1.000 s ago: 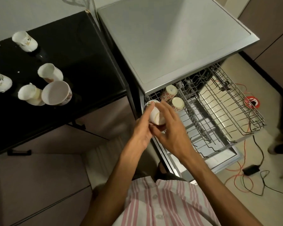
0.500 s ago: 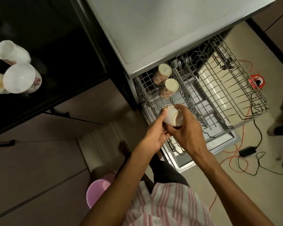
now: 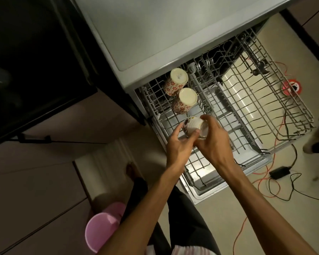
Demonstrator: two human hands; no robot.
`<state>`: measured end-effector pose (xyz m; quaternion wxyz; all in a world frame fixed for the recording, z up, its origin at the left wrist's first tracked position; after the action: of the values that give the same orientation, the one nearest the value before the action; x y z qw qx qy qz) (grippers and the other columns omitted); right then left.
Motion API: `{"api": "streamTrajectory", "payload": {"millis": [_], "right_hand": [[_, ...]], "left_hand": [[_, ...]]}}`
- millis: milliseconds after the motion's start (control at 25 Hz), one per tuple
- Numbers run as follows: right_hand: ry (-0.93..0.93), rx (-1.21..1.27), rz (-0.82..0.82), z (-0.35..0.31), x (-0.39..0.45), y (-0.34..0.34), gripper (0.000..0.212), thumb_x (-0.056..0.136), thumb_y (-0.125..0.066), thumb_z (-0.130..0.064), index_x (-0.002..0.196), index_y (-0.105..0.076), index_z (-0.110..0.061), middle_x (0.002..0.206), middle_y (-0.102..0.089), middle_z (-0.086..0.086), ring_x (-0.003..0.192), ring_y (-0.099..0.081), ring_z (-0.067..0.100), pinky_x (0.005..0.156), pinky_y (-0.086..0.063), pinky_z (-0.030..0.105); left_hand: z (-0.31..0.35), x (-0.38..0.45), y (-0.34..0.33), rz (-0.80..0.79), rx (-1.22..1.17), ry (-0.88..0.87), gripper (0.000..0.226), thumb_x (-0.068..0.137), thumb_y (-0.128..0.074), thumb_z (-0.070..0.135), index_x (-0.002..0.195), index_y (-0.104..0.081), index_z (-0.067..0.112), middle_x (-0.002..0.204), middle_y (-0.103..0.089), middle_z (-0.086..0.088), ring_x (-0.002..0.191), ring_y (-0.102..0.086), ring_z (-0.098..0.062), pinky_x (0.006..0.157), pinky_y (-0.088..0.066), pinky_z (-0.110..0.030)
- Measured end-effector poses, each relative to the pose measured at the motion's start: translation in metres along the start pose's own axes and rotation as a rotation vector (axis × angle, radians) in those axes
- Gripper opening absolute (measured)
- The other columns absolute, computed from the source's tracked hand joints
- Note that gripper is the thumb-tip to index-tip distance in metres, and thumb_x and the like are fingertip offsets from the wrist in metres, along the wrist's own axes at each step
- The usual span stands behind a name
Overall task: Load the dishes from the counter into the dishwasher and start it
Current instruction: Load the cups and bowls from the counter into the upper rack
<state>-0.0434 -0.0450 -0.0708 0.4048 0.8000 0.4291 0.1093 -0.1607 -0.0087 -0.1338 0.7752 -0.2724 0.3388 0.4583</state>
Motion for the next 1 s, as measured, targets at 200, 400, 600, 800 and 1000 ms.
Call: {"api": "streamTrajectory", "payload": {"millis": [200, 400, 600, 800, 1000], "right_hand": [[0.017, -0.092, -0.024, 0.029, 0.035, -0.031, 0.064, 0.083, -0.076, -0.025, 0.136, -0.047, -0.006, 0.128, -0.059, 0.013, 0.106, -0.063, 0.03, 0.086, -0.053, 0.035], [0.041, -0.206, -0.043, 0.051, 0.062, -0.051, 0.062, 0.083, -0.075, -0.021, 0.136, -0.049, -0.003, 0.128, -0.06, 0.017, 0.109, -0.062, 0.034, 0.091, -0.051, 0.038], [0.07, -0.203, -0.064, 0.052, 0.074, -0.064, 0.052, 0.089, -0.067, -0.019, 0.135, -0.05, 0.0, 0.129, -0.059, 0.02, 0.109, -0.064, 0.035, 0.089, -0.052, 0.037], [0.084, -0.202, -0.125, 0.058, 0.085, -0.079, 0.046, 0.089, -0.067, -0.015, 0.131, -0.052, -0.002, 0.118, -0.065, 0.019, 0.101, -0.067, 0.034, 0.09, -0.054, 0.041], [0.018, -0.208, -0.182, 0.072, 0.094, -0.083, 0.048, 0.089, -0.065, -0.017, 0.133, -0.049, -0.006, 0.116, -0.066, 0.016, 0.098, -0.067, 0.032, 0.077, -0.044, 0.026]], "left_hand": [[-0.022, 0.054, -0.011, 0.022, 0.043, 0.006, 0.067, 0.086, -0.073, 0.026, 0.145, -0.042, 0.025, 0.119, -0.069, -0.014, 0.107, -0.067, -0.022, 0.097, -0.052, -0.047], [-0.028, 0.088, -0.024, 0.031, 0.128, -0.024, 0.058, 0.093, -0.063, 0.032, 0.146, -0.041, 0.027, 0.132, -0.06, -0.012, 0.11, -0.065, -0.025, 0.097, -0.053, -0.044], [-0.04, 0.111, -0.022, 0.051, 0.098, 0.029, 0.051, 0.095, -0.06, 0.027, 0.144, -0.044, 0.024, 0.137, -0.055, -0.013, 0.117, -0.06, -0.027, 0.101, -0.05, -0.043], [-0.05, 0.127, -0.018, 0.078, 0.094, 0.051, 0.049, 0.089, -0.062, 0.04, 0.135, -0.053, 0.025, 0.13, -0.059, -0.016, 0.113, -0.061, -0.032, 0.099, -0.049, -0.051], [-0.053, 0.139, -0.021, 0.063, 0.136, 0.073, 0.056, 0.083, -0.065, 0.047, 0.132, -0.053, 0.021, 0.122, -0.062, -0.012, 0.111, -0.063, -0.03, 0.096, -0.051, -0.052]]}}
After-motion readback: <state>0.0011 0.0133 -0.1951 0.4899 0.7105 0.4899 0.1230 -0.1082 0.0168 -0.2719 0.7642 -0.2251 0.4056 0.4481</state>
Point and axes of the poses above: each hand's wrist, its own x-axis towards the middle knuckle, its own y-axis out of the back of the hand, z = x × y, the point moved 10 cm from there along x, towards the middle knuckle
